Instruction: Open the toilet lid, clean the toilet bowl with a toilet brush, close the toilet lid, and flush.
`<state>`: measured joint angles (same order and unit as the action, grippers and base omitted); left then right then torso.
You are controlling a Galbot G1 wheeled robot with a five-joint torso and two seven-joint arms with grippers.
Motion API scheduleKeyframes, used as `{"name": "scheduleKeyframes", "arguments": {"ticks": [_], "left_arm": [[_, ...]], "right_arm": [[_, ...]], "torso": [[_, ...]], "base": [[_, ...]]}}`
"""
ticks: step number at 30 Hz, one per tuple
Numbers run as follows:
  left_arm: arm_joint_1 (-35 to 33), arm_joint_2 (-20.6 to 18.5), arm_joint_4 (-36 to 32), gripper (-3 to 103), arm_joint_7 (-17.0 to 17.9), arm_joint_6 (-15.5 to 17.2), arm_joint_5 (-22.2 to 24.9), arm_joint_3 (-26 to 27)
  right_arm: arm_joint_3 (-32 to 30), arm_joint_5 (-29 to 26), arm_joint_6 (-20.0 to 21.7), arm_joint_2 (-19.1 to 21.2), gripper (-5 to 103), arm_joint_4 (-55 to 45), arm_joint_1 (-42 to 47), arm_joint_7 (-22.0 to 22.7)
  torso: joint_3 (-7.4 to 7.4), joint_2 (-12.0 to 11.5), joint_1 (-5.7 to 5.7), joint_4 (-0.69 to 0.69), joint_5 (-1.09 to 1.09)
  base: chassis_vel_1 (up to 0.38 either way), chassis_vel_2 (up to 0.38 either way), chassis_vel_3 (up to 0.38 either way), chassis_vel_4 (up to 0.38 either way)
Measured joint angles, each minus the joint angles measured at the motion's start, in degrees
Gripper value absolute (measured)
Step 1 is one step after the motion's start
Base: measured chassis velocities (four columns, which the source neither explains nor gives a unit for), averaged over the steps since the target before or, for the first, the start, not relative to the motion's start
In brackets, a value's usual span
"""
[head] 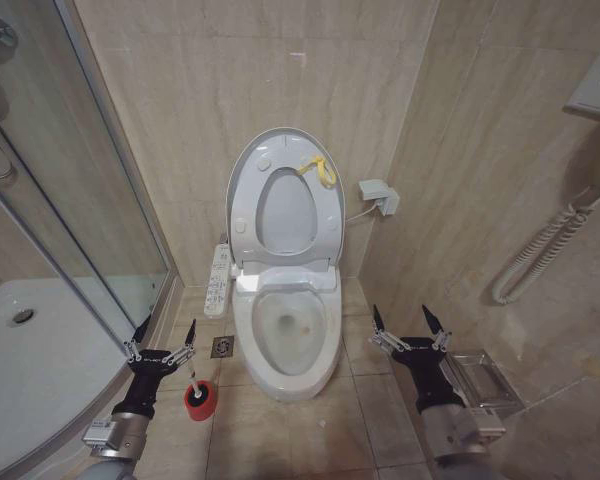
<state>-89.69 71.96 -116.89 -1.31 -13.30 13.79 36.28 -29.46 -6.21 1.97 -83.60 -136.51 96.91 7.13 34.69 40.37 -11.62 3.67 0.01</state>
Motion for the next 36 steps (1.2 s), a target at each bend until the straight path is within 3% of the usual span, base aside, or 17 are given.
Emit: {"name": "scheduleKeyframes", "arguments": {"ticks": [36], "left_arm": [[0.0,0.0,0.0,100,0.0,0.0,0.0,0.0]], "right_arm": [[0.56,0.15,0.34,-0.23,100,-1.9,0.96,0.4]], "torso": [[0.0,0.0,0.0,0.0,-0.01]], "base": [[0.0,0.0,0.0,0.0]]}}
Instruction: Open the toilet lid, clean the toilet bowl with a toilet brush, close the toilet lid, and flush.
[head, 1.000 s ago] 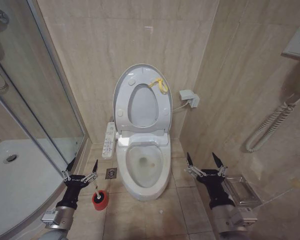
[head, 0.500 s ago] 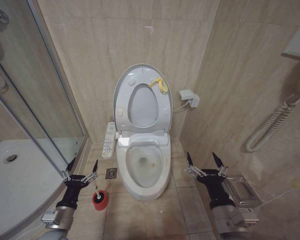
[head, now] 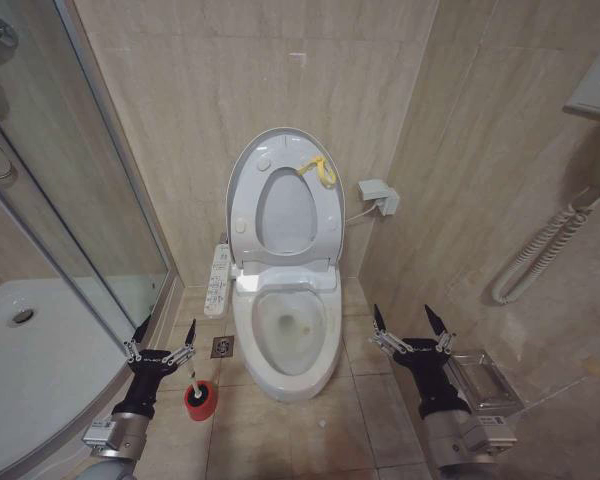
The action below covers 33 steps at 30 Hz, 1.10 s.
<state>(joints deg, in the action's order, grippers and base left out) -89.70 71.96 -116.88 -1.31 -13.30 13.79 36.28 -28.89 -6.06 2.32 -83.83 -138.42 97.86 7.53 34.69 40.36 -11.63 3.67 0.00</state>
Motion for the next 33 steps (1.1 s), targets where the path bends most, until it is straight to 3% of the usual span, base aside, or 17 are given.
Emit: {"name": "scheduleKeyframes", "arguments": {"ticks": [27,30,31,33], "left_arm": [[-0.34,0.11,-0.12,100,0.26,0.74,0.07,0.0],[-3.41,1.33,-1.81,100,2.65,7.15,0.9,-0.15],[-3.41,1.33,-1.81,100,2.65,7.15,0.9,-0.15],[-6.15,2.4,-3.25,100,4.74,12.66,1.72,-0.3]], "right_arm": [[-0.01,-0.04,0.0,0.01,100,0.06,-0.04,0.0],[-0.01,-0.04,0.0,0.01,100,0.06,-0.04,0.0],[-0.01,-0.04,0.0,0.01,100,0.06,-0.04,0.0],[-0.02,-0.04,0.0,0.01,100,0.06,-0.04,0.0]], "torso": [[0.0,0.0,0.0,0.01,0.0],[0.0,0.0,0.0,0.0,0.0],[0.0,0.0,0.0,0.0,0.0],[0.0,0.0,0.0,-0.02,0.0]], "base": [[0.0,0.0,0.0,0.0],[0.0,0.0,0.0,0.0],[0.0,0.0,0.0,0.0],[0.0,0.0,0.0,0.0]]}}
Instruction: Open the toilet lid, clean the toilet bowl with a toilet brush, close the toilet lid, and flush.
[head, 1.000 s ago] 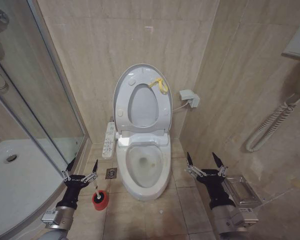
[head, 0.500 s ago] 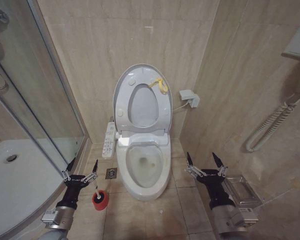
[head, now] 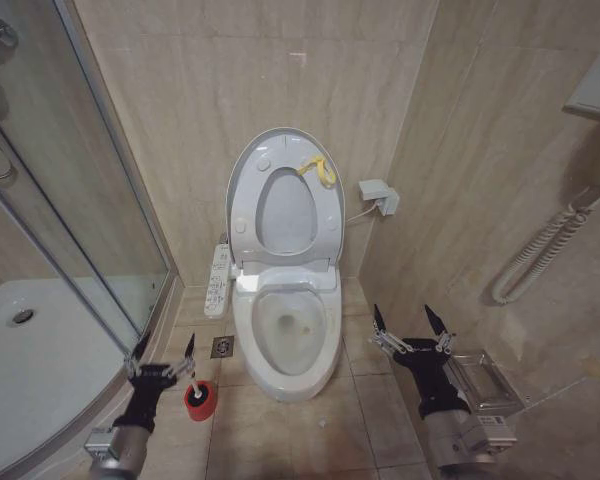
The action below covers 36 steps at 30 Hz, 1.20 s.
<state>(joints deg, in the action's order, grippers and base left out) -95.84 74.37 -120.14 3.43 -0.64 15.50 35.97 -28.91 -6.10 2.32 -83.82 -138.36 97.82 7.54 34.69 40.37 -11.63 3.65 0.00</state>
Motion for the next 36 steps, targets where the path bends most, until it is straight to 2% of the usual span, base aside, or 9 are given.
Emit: {"name": "scheduleKeyframes", "arguments": {"ticks": [5,10,13,17,18,21,31,35,36], "left_arm": [[-0.87,0.35,-0.55,100,0.77,1.99,0.3,-0.05],[-1.15,0.5,-0.68,100,0.87,1.96,0.14,-0.11],[-2.39,1.1,-0.77,100,1.09,0.25,-1.59,-0.36],[-8.12,3.96,-1.17,100,1.85,-8.82,-10.06,-1.75],[-8.12,3.96,-1.17,100,1.85,-8.82,-10.06,-1.75],[-11.83,5.85,-1.42,100,2.32,-14.74,-15.62,-2.67],[-12.76,6.34,-1.18,100,2.51,-16.82,-17.09,-2.79],[-14.07,7.26,2.99,100,2.94,-22.19,-18.26,-2.28],[-14.67,7.67,5.0,100,3.16,-24.77,-18.81,-1.99]], "right_arm": [[0.0,0.0,0.0,0.0,100,0.0,0.0,0.0],[0.0,0.0,0.0,0.0,100,0.0,0.01,0.0],[0.0,0.0,0.0,0.0,100,0.0,0.0,0.0],[0.0,0.0,0.0,0.0,100,0.0,0.0,0.0],[0.0,0.0,0.0,0.0,100,0.0,0.0,0.0],[0.0,0.0,0.0,0.0,100,0.01,0.0,0.0],[0.0,0.0,0.0,0.0,100,0.01,0.0,0.0],[0.0,-0.01,0.0,0.0,100,0.0,0.0,0.0],[0.0,0.0,0.0,0.0,100,0.01,0.0,0.0]], "torso": [[0.0,0.0,0.0,0.02,0.0],[0.0,0.0,0.0,0.02,0.0],[0.0,0.0,0.0,0.04,0.0],[0.0,0.0,0.0,0.01,0.0],[0.0,0.0,0.0,0.01,0.0],[0.0,0.0,0.01,-0.01,-0.01],[0.0,0.0,0.0,0.02,-0.01],[0.0,0.0,0.0,0.02,0.0],[0.0,0.0,0.0,0.02,0.0]], "base": [[0.0,0.0,0.0,0.0],[0.0,0.0,0.0,0.0],[0.0,0.0,0.0,0.0],[0.0,0.0,0.0,0.0],[0.0,0.0,0.0,0.0],[0.0,0.0,0.0,0.0],[0.0,0.0,0.0,0.0],[0.0,0.0,0.0,0.0],[0.0,0.0,0.0,0.0]]}}
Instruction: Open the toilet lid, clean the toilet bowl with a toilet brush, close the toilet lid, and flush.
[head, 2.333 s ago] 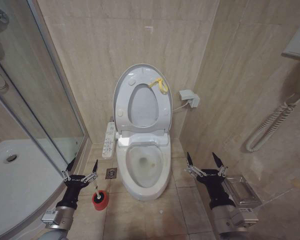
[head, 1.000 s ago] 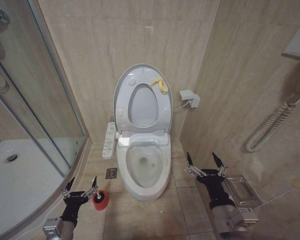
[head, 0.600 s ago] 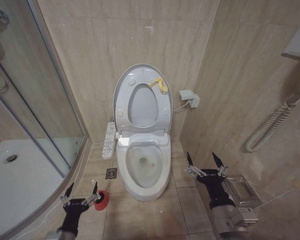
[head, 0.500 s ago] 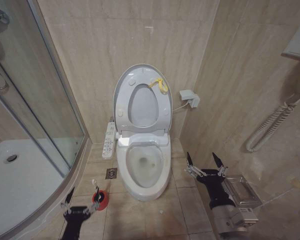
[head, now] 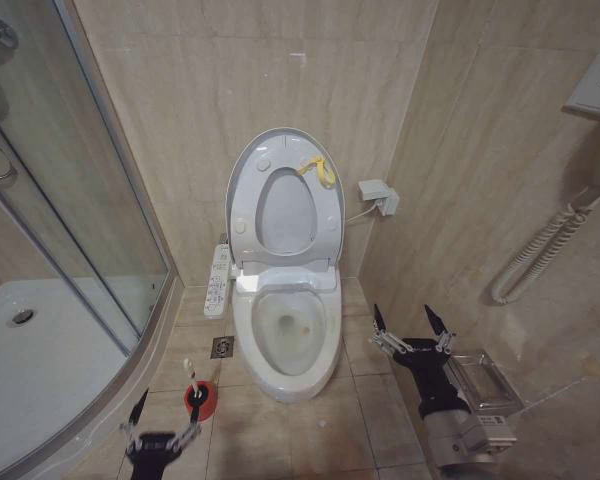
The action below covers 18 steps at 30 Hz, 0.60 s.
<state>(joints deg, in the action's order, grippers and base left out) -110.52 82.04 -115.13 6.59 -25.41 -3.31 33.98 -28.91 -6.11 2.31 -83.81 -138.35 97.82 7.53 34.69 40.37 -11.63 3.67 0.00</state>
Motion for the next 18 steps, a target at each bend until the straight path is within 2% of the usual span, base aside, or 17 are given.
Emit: {"name": "scheduleKeyframes", "arguments": {"ticks": [3,6,15,18], "left_arm": [[-1.57,1.13,5.2,100,0.52,-6.53,-1.41,0.7],[-1.86,1.37,6.35,100,0.66,-8.05,-1.73,0.86],[-1.61,1.36,7.54,100,0.51,-8.86,-1.44,1.15],[0.93,0.42,13.56,100,-1.29,-11.02,2.24,3.23]], "right_arm": [[0.0,0.0,0.0,0.0,100,0.0,0.0,0.0],[0.0,0.0,0.0,0.0,100,0.0,0.0,0.0],[0.0,0.0,0.0,0.0,100,0.0,0.0,0.0],[0.0,0.0,0.0,0.0,100,0.0,0.0,0.0]], "torso": [[0.0,0.0,0.0,-0.02,0.01],[0.0,0.0,0.0,0.0,0.01],[0.0,0.0,0.0,0.0,0.0],[0.0,0.0,0.0,0.0,0.01]], "base": [[0.0,0.0,0.0,0.0],[0.0,0.0,0.0,0.0],[0.0,0.0,0.0,0.0],[0.0,0.0,0.0,0.0]]}}
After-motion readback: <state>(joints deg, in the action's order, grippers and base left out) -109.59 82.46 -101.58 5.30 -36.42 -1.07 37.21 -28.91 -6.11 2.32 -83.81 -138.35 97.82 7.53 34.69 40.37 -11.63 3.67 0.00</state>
